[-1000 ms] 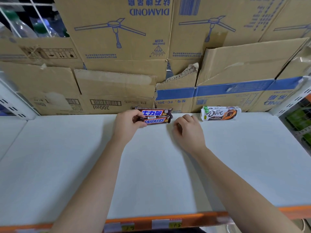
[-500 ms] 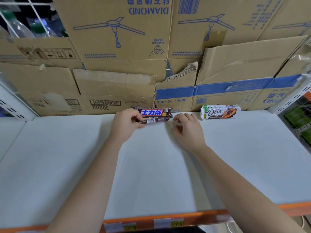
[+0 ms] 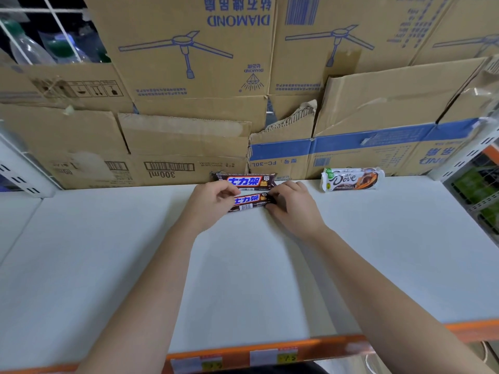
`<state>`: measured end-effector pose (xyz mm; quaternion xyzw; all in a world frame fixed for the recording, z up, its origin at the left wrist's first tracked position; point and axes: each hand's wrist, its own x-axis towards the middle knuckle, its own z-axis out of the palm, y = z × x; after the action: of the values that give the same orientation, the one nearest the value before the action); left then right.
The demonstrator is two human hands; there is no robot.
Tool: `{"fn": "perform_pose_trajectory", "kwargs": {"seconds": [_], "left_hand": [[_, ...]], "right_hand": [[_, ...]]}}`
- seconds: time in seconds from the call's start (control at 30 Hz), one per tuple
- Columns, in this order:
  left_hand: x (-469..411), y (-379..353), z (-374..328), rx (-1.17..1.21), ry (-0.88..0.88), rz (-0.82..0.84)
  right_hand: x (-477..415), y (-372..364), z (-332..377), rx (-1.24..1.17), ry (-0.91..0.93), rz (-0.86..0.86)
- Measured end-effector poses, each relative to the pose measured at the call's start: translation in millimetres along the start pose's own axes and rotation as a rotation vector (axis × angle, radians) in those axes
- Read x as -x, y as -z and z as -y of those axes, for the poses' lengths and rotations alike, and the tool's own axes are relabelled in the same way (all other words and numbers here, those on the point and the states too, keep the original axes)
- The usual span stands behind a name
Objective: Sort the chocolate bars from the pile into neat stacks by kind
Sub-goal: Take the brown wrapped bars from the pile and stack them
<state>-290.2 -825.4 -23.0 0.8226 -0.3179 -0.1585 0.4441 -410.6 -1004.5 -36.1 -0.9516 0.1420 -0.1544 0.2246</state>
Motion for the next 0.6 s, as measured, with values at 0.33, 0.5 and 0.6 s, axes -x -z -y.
{"fn": "perform_pose_trajectory", "kwargs": {"seconds": [0.33,0.5,0.6], "left_hand": [[-7,1,-5,-0.171,-0.219,-0.095],[-11,2,5,-0.152,-0.093,-0.277],[-14,2,4,-0.122,-0.027,-0.302]], "right_hand": [[-8,3,8,-0.231,-0.057,-0.012],[-16,2,8,-0.268,-0.098,-0.069],[-16,2,5,-0.226,-0.128,-0.084]]}}
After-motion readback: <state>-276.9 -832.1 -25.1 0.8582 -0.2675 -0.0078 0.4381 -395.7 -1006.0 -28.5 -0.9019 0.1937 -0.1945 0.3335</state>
